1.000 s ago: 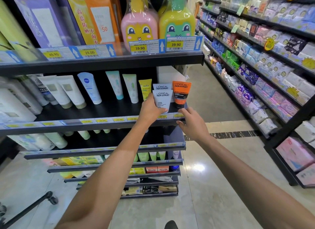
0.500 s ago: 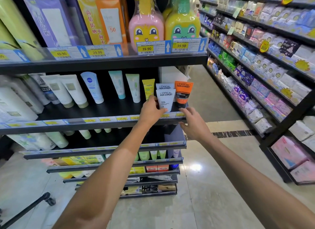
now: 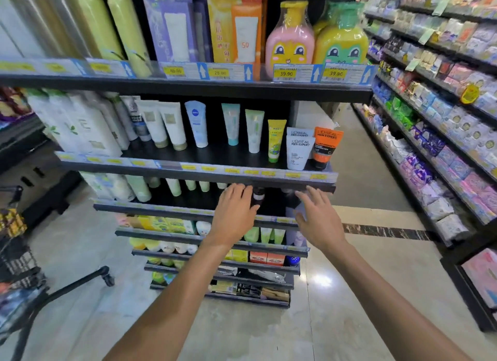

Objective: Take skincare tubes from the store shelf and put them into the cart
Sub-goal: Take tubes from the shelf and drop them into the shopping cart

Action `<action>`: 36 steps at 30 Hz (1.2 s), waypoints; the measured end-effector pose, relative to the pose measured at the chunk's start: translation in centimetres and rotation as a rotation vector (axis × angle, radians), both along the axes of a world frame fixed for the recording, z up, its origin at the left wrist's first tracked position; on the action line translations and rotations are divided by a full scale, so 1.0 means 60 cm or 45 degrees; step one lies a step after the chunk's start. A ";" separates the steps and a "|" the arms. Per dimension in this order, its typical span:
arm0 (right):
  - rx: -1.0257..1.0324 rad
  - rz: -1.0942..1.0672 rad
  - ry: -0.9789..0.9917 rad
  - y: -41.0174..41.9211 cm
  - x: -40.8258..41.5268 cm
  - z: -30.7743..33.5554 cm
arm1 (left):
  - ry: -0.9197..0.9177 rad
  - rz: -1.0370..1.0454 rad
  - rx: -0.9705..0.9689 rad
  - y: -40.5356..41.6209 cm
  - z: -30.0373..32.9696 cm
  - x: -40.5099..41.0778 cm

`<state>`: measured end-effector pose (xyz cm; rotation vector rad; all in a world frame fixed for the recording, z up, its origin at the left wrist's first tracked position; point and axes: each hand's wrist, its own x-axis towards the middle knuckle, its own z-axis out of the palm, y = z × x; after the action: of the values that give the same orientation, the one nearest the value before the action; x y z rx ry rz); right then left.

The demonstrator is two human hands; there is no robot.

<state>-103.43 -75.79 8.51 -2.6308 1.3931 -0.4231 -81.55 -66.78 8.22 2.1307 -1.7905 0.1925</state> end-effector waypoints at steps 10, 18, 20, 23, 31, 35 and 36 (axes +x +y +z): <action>0.121 0.436 0.162 0.195 0.046 -0.071 | 0.093 0.507 0.147 0.305 -0.036 -0.008; 0.178 0.832 0.197 0.413 0.155 -0.093 | 0.223 0.930 0.048 0.592 -0.091 0.011; 0.198 0.943 0.210 0.466 0.191 -0.094 | 0.253 1.039 0.042 0.658 -0.105 0.021; 0.214 1.076 0.172 0.545 0.248 -0.094 | 0.300 1.188 0.044 0.750 -0.118 0.041; 0.285 1.299 0.166 0.721 0.437 -0.127 | 0.342 1.484 -0.037 0.976 -0.161 0.107; 0.267 1.388 0.175 0.793 0.529 -0.134 | 0.350 1.538 -0.036 1.048 -0.183 0.143; 0.252 1.409 0.193 0.806 0.551 -0.138 | 0.354 1.562 -0.018 1.060 -0.185 0.154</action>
<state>-70.39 -27.44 0.26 -2.7771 -0.1405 0.0652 -72.28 -3.18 -2.89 2.7501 -0.1589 0.1733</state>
